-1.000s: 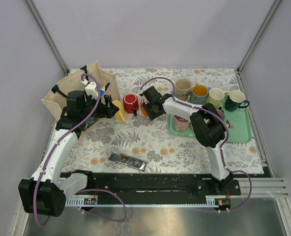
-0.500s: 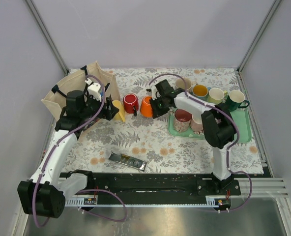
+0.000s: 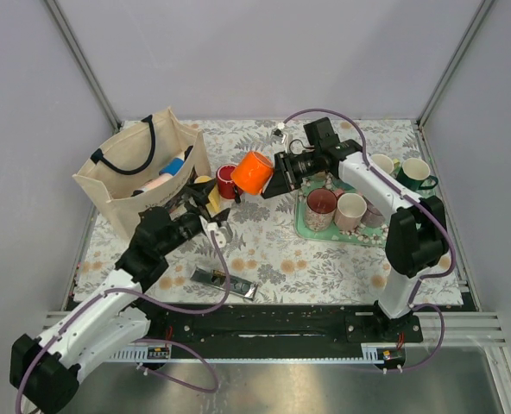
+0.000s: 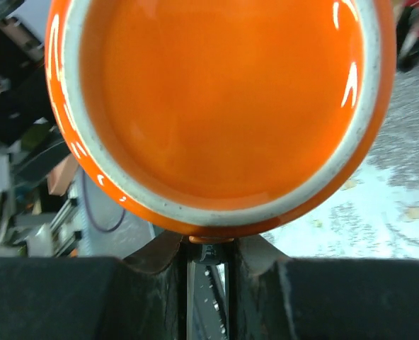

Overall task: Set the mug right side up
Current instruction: Turn over the cup at the center of the board.

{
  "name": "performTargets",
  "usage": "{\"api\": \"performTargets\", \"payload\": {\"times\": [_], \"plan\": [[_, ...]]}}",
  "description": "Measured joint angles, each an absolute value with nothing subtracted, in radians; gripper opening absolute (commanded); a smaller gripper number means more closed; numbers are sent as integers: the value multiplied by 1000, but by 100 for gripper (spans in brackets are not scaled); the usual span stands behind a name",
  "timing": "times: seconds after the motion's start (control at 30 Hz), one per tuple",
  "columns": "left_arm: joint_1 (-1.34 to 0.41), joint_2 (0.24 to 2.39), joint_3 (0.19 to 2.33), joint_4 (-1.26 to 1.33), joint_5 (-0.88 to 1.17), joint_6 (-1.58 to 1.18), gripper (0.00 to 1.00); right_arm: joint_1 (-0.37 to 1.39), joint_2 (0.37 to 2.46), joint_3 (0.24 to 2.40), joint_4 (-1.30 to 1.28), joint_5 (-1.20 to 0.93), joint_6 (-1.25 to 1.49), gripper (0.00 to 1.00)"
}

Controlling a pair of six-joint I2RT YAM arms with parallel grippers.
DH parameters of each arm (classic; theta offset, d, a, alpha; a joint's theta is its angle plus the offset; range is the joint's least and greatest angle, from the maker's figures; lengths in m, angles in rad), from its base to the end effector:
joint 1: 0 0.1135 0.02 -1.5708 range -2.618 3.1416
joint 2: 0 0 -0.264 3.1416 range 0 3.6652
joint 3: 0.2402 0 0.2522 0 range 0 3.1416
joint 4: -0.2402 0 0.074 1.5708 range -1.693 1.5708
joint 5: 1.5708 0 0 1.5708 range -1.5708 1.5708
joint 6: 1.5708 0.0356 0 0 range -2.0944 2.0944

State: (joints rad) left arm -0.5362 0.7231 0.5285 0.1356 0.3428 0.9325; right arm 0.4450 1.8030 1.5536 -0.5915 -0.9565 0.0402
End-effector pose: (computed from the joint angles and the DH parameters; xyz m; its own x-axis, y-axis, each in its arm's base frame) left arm 0.1498 -0.1029 0.2933 0.5879 0.5305 -0.6107 0.4993 0.3561 0.7899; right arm 0.3449 0.1967 0.2977 -0.7019 -0.3090 -0.6418 -0.7123 0.2984 0.6353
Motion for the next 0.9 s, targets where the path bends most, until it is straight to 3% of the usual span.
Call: {"api": "performTargets", "payload": {"times": [0.23, 0.4, 0.7, 0.83, 0.9], "plan": [[-587, 909, 463, 453, 346, 1202, 67, 448, 1796, 1497, -643, -1093, 30, 0], [-620, 1013, 469, 609, 352, 1266, 47, 448, 1796, 1497, -645, -1126, 27, 0], [-625, 1101, 475, 681, 329, 1319, 0, 432, 1797, 1498, -668, -1153, 95, 0], [-631, 1086, 475, 675, 308, 1323, 0, 430, 1797, 1498, -679, -1180, 160, 6], [-634, 1073, 476, 668, 298, 1318, 0, 431, 1797, 1498, -678, -1193, 178, 16]]}}
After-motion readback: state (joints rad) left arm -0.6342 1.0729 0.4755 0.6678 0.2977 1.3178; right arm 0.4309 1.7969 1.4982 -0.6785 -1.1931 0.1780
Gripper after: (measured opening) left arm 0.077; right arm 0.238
